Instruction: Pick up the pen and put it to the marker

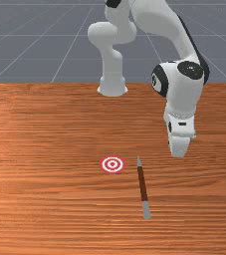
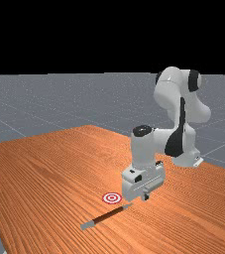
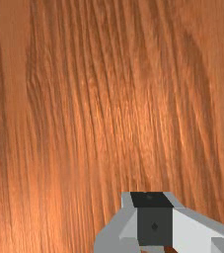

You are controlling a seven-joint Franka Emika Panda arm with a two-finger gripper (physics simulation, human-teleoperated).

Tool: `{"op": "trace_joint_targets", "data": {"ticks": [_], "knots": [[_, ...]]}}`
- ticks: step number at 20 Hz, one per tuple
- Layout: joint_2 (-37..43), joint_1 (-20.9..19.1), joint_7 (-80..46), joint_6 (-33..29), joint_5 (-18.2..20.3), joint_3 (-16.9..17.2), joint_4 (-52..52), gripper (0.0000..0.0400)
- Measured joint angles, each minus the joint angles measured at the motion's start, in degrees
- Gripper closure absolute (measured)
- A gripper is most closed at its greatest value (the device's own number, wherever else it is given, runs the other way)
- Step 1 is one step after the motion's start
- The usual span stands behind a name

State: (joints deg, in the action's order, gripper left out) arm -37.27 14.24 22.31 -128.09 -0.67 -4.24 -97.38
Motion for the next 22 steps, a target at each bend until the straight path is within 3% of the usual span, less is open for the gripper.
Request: {"op": "trace_joint_targets", "data": {"ticks": [7, 9, 10, 11, 12, 13, 14, 16, 19, 22], "knots": [[-4.0, -0.09, 2.57, -6.13, -1.72, 0.17, 0.43, 0.04], [-8.05, -0.52, 5.19, -2.6, -2.24, -0.01, 7.95, 0.04], [-10.21, -3.88, 6.67, -2.93, 3.41, -3.49, 10.87, 0.04], [-13.33, -1.09, 7.52, 1.83, -2.22, -0.26, 17.77, 0.04], [-16.15, -1.09, 7.36, 4.24, -2.08, -0.06, 23.05, 0.04], [-18.3, -2.14, 5.33, 4.97, 0.65, -1.02, 26.66, 0.04], [-21.59, -1.14, 6.9, 8.8, -1.66, 0.19, 33.19, 0.04], [-24.09, -1.06, 4.52, 10.71, -1.11, 0.66, 37.63, 0.04], [-33.14, -1.07, 5.43, 18.59, -0.68, 0.38, 54.6, 0.04], [-33.38, -1.19, 6.97, 18.86, -1.27, 0.59, 54.66, 0.04]]}}
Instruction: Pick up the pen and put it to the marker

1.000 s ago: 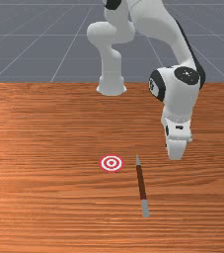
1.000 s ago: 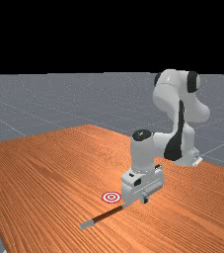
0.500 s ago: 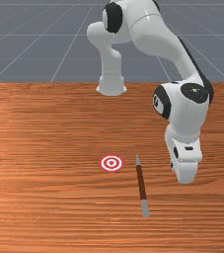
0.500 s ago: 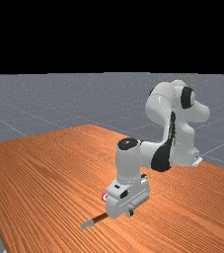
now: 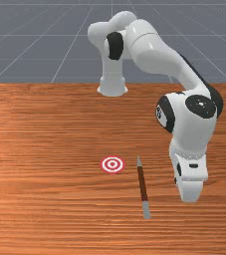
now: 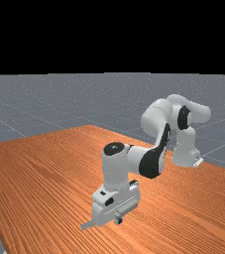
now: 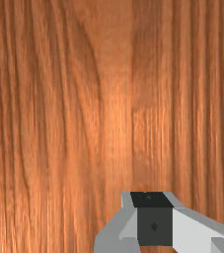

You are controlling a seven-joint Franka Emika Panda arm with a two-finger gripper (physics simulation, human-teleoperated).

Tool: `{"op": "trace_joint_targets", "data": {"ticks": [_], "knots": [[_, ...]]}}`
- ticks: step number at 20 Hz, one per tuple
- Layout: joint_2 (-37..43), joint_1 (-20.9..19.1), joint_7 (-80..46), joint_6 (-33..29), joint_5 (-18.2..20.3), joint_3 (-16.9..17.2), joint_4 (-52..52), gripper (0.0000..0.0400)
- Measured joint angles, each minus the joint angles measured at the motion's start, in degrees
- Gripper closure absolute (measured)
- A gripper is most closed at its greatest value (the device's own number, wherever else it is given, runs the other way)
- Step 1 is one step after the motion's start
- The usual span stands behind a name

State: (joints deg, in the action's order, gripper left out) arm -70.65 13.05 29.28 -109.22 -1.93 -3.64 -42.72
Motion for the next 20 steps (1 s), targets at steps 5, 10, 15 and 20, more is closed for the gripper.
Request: {"op": "trace_joint_targets", "data": {"ticks": [5, 10, 15, 20], "knots": [[4.66, -3.36, 5.79, -3.76, -0.45, -0.14, -8.59, 0.04], [7.61, -7.26, 9.21, -6.12, -0.32, 0.36, -13.92, 0.04], [4.57, -3.99, -4.15, -3.87, 1.44, 1.65, -8.21, 0.04], [0.54, -1.47, -0.42, -0.94, 0.3, 0.5, -1.45, 0.04]]}}
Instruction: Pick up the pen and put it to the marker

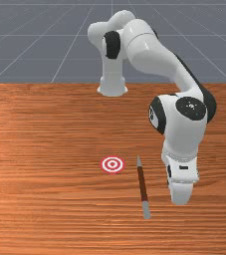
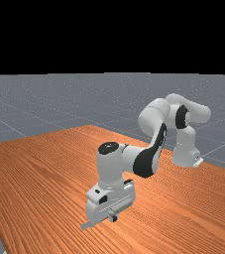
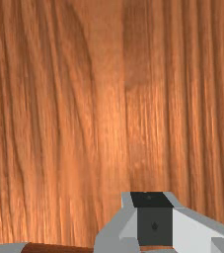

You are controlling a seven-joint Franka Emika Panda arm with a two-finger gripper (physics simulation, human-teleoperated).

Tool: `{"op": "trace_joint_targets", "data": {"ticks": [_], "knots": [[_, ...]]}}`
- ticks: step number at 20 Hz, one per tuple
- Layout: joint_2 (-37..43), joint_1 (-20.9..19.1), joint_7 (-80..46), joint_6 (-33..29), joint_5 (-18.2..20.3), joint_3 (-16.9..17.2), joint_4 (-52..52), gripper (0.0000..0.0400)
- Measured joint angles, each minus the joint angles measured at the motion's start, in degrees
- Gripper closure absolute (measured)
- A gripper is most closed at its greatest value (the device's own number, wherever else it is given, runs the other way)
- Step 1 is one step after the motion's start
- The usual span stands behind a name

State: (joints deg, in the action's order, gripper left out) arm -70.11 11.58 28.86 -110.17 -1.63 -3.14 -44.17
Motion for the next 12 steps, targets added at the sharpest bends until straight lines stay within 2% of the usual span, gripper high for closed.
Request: {"op": "trace_joint_targets", "data": {"ticks": [2, 5, 12], "knots": [[-4.57, 0.15, 0.14, 1.42, 0.05, 0.0, 5.67, 0.04], [-6.59, 0.1, 1.06, 2.26, -0.02, -0.06, 8.15, 0.04], [0.35, -5.02, 10.11, -3.51, -0.87, -0.15, -4.91, 0.04]]}}
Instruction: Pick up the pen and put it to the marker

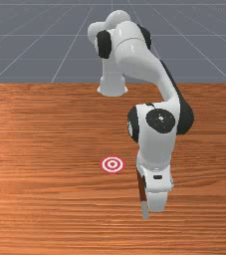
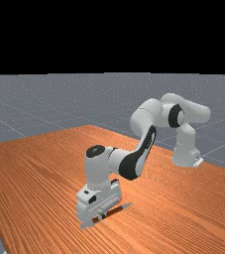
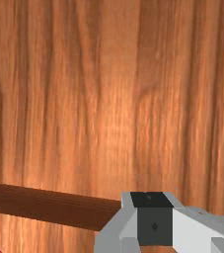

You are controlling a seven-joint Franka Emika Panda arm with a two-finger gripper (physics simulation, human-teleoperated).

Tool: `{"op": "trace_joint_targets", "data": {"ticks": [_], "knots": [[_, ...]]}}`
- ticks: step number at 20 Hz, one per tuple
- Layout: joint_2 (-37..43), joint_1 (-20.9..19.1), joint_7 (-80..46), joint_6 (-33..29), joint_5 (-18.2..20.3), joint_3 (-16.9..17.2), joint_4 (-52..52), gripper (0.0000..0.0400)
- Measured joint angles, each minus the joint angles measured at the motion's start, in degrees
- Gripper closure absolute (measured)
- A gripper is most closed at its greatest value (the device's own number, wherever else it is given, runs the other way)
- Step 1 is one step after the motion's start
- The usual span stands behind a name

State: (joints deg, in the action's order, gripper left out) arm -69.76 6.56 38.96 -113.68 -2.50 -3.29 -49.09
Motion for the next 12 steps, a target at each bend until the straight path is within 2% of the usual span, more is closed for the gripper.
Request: {"op": "trace_joint_targets", "data": {"ticks": [4, 5, 8, 12], "knots": [[1.57, -2.46, 2.21, -1.24, 0.03, 0.3, -2.7, 0.04], [1.53, -2.09, -0.66, -0.99, -0.36, 1.52, -2.52, 0.04], [2.71, -2.98, 0.23, -2.43, 0.35, 0.88, -4.63, 0.04], [0.77, -0.84, -6.35, -0.19, 1.23, 1.25, -0.68, 0.04]]}}
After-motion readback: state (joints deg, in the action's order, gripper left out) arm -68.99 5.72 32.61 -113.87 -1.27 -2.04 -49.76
